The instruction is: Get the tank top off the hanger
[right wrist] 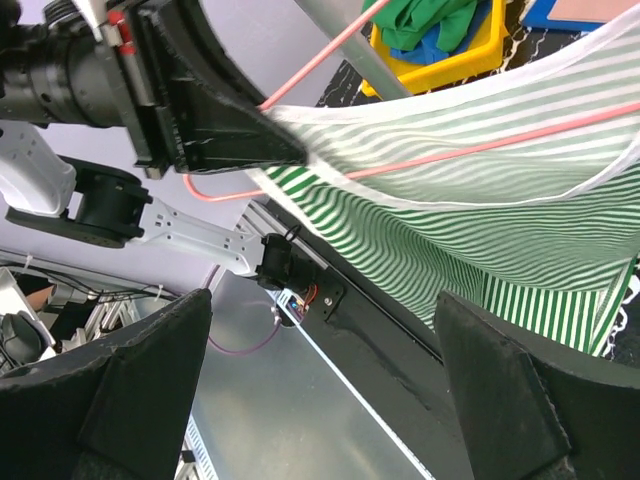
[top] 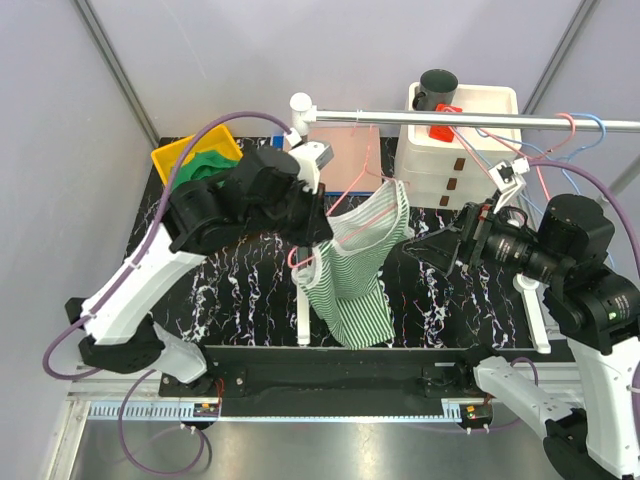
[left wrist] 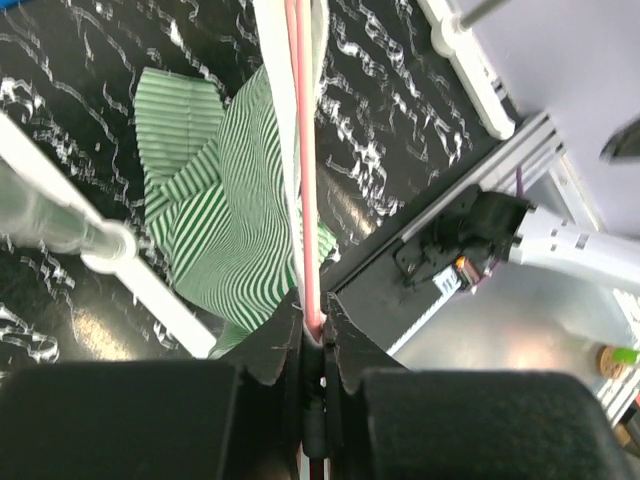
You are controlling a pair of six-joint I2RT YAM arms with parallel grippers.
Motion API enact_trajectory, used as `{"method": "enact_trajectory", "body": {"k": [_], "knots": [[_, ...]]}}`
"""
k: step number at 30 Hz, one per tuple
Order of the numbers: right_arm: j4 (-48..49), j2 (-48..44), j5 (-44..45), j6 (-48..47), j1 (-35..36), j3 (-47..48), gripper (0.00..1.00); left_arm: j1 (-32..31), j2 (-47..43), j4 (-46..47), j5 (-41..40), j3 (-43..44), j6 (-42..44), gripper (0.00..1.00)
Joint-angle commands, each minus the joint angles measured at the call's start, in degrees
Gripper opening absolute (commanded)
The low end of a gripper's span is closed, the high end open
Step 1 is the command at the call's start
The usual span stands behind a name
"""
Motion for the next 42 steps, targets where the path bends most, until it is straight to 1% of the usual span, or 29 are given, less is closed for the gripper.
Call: {"method": "enact_trajectory", "body": {"k": [1, 4, 7, 8, 11, 13, 15, 22, 27, 29, 34, 36, 37, 40, 42], "knots": [[-0.03, 0.18, 1.61, -2.42, -0.12, -0.14, 1.00, 0.39, -7.92, 1.95, 2.34, -2.94, 2.43, 0.00], [-0.30, 1.05, 1.61, -4.70, -0.12, -0.05, 1.00, 0.92, -11.70, 2.21, 5.75, -5.66, 4.53, 0.00], [-1.79, 3.51, 2.14, -8.91, -0.12, 1.53, 1.00, 1.27, -14.25, 3.35, 11.99, -7.25, 6.47, 0.00], [-2.84, 4.39, 2.32, -9.97, -0.12, 2.67, 1.00, 1.27, -15.57, 4.49, 15.31, -8.21, 6.82, 0.00], [-4.07, 6.33, 2.84, -13.40, -0.12, 4.26, 1.00, 1.27, -18.29, 6.33, 20.42, -11.10, 7.52, 0.00], [-4.16, 6.07, 3.89, -15.42, -0.12, 4.61, 1.00, 1.45, -19.44, 7.13, 22.11, -13.21, 8.05, 0.00], [-4.25, 5.20, 4.25, -16.66, -0.12, 4.96, 1.00, 2.15, -19.62, 7.13, 24.48, -13.14, 8.23, 0.00], [-5.04, 3.17, -1.81, -21.32, -0.12, 1.98, 0.99, 2.59, -19.27, 9.23, 33.79, -13.67, 8.23, 0.00], [-5.13, 1.50, -4.72, -23.69, -0.03, -1.19, 0.98, 2.94, -19.19, 14.51, 37.22, -14.81, 7.97, 0.00], [-4.43, 0.37, -3.75, -23.96, -0.12, -2.06, 0.98, 3.12, -17.96, 15.13, 39.42, -14.02, 8.49, 0.00], [-3.55, -0.08, -3.83, -23.34, -0.12, -4.79, 0.96, 3.73, -16.90, 15.31, 40.74, -13.93, 9.63, 0.00], [-3.46, -0.43, -4.19, -23.08, -0.12, -6.19, 0.94, 4.17, -16.46, 15.40, 40.92, -13.41, 9.99, 0.00], [-3.29, -0.52, -4.19, -23.08, -0.12, -6.55, 0.91, 4.43, -16.37, 15.48, 40.83, -13.05, 10.16, 0.00], [-2.85, -0.70, -4.36, -22.38, -0.12, -7.08, 0.80, 5.58, -15.67, 15.40, 39.09, -11.21, 10.78, 0.00], [-2.50, -1.31, -3.66, -22.20, -0.12, -7.43, 0.69, 6.10, -14.79, 15.57, 37.68, -9.11, 10.43, 0.00]]}}
